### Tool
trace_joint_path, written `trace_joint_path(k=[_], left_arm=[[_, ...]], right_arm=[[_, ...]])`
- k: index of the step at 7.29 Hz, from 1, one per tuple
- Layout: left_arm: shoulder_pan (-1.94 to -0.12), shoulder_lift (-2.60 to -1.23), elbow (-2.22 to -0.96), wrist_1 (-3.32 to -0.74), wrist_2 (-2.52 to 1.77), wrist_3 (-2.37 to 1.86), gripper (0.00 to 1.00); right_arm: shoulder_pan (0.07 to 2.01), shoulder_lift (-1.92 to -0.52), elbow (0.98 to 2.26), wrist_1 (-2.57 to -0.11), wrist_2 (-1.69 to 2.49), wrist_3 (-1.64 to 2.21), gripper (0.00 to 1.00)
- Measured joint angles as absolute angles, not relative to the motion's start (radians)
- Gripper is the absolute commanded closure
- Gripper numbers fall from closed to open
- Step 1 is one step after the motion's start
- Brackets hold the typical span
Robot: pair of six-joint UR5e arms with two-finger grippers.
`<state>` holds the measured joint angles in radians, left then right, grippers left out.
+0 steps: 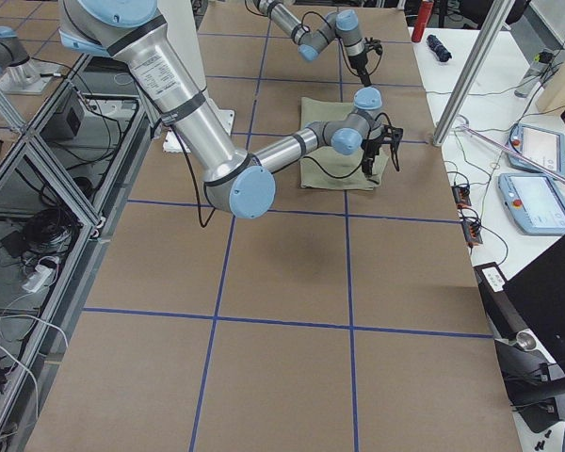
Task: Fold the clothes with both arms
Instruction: 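Lay the hem down at the collar and open both grippers, then lower the right gripper onto the folded shirt's side edge nearest it and grasp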
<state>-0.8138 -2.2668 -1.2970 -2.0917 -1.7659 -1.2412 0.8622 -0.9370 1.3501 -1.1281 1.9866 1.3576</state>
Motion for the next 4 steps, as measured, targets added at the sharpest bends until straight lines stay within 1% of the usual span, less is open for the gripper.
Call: trace_joint_path(k=[2, 3, 4], left_arm=[[-0.815, -2.261, -1.332, -2.085, -1.767, -1.242, 0.00], [-0.815, -2.259, -1.346, -2.083, -1.767, -1.243, 0.00], [-0.815, -2.259, -1.353, -2.082, -1.767, -1.244, 0.00]], right_arm=[[0.798, -1.096, 1.549, -1.134, 1.989, 1.389, 0.00], [0.764, -1.169, 1.628, -1.136, 1.989, 1.441, 0.00], [0.735, -1.220, 1.674, -1.136, 1.990, 1.491, 0.00]])
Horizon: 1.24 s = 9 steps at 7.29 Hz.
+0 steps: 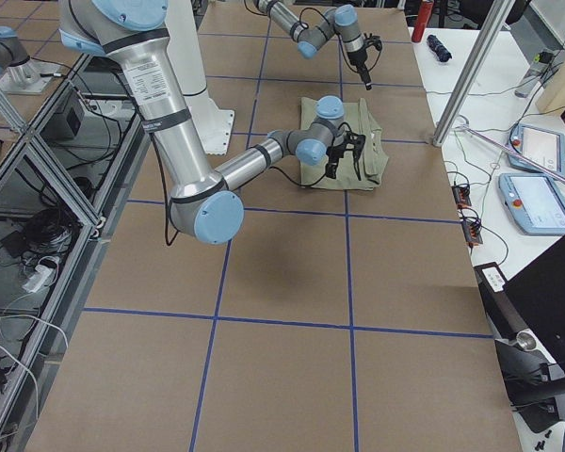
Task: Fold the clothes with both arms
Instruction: 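Lower the right gripper onto the folded shirt's side edge nearest it and grasp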
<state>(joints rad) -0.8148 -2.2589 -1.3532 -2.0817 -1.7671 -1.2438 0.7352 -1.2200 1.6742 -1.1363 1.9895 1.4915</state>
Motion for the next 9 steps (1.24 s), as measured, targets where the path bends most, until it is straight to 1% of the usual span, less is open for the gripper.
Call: trace_joint_path(k=[2, 4, 5, 6, 7, 8, 9], left_arm=[[-0.815, -2.259, -1.359, -2.080, -1.767, -1.244, 0.00], [-0.815, -2.260, -1.360, -2.081, -1.767, -1.244, 0.00], [-0.815, -2.260, -1.361, -2.081, -1.767, -1.244, 0.00], [-0.815, -2.259, -1.361, -2.081, -1.767, -1.244, 0.00], [-0.814, -2.259, -1.361, -2.081, -1.767, -1.244, 0.00], [-0.814, -2.257, -1.361, -2.082, -1.767, -1.244, 0.00], [-0.813, -2.256, -1.361, -2.082, -1.767, -1.244, 0.00]], right_arm=[[0.695, -1.267, 1.703, -1.137, 1.986, 1.529, 0.00], [0.676, -1.280, 1.699, -1.137, 1.981, 1.533, 0.00], [0.668, -1.284, 1.694, -1.137, 1.981, 1.534, 0.03], [0.660, -1.289, 1.694, -1.137, 1.981, 1.534, 0.33], [0.653, -1.292, 1.694, -1.137, 1.981, 1.534, 0.79], [0.650, -1.292, 1.695, -1.137, 1.982, 1.534, 1.00], [0.648, -1.295, 1.697, -1.137, 1.985, 1.534, 1.00]])
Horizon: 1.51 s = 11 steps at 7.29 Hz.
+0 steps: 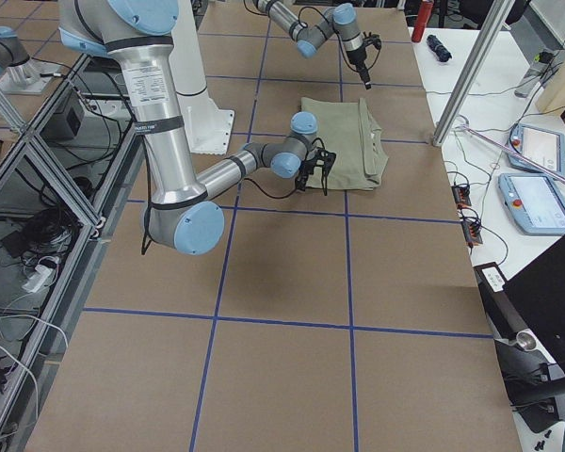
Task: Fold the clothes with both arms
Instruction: 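Lower the right gripper onto the folded shirt's side edge nearest it and grasp, then drag the grasped edge toward the robot with the right gripper, turning the shirt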
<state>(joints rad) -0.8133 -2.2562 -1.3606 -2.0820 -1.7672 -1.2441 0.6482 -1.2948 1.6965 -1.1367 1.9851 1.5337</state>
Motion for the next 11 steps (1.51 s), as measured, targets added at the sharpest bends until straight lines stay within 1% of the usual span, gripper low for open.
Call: trace_joint_path(k=[3, 5, 7, 9, 11], left_arm=[[-0.813, -2.255, -1.361, -2.083, -1.767, -1.244, 0.00], [-0.812, -2.256, -1.361, -2.083, -1.767, -1.244, 0.00], [-0.812, -2.256, -1.366, -2.082, -1.766, -1.248, 0.00], [-0.809, -2.252, -1.391, -2.080, -1.763, -1.254, 0.00], [-0.805, -2.246, -1.405, -2.080, -1.759, -1.259, 0.00]], right_arm=[[0.649, -1.312, 1.714, -1.136, 1.998, 1.530, 1.00], [0.648, -1.362, 1.772, -1.133, 2.006, 1.523, 1.00], [0.609, -1.462, 1.888, -1.132, 2.019, 1.521, 1.00], [0.510, -1.604, 2.034, -1.133, 2.049, 1.522, 1.00], [0.399, -1.715, 2.127, -1.132, 2.110, 1.530, 1.00]])
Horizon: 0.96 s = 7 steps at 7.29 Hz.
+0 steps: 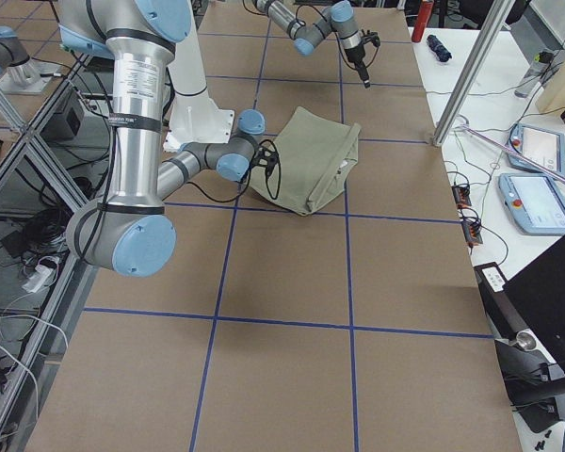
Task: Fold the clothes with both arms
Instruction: 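Drag the grasped edge toward the robot with the right gripper, turning the shirt, then release and raise the right gripper while the left gripper grasps the opposite edge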
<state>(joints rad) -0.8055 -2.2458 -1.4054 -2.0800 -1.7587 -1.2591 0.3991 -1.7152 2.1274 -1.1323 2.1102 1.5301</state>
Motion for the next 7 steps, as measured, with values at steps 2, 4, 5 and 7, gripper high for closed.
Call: trace_joint_path(k=[2, 4, 5, 7], left_arm=[[-0.797, -2.239, -1.420, -2.080, -1.749, -1.268, 0.00], [-0.780, -2.235, -1.438, -2.080, -1.742, -1.269, 0.00], [-0.757, -2.231, -1.454, -2.078, -1.745, -1.270, 0.00], [-0.700, -2.178, -1.530, -2.071, -1.776, -1.299, 0.00]], right_arm=[[0.297, -1.746, 2.152, -1.132, 2.151, 1.535, 0.00], [0.277, -1.746, 2.176, -1.128, 2.175, 1.537, 0.00], [0.325, -1.739, 2.191, -1.126, 2.179, 1.537, 0.00], [0.491, -1.692, 2.194, -1.125, 2.178, 1.530, 0.00]])
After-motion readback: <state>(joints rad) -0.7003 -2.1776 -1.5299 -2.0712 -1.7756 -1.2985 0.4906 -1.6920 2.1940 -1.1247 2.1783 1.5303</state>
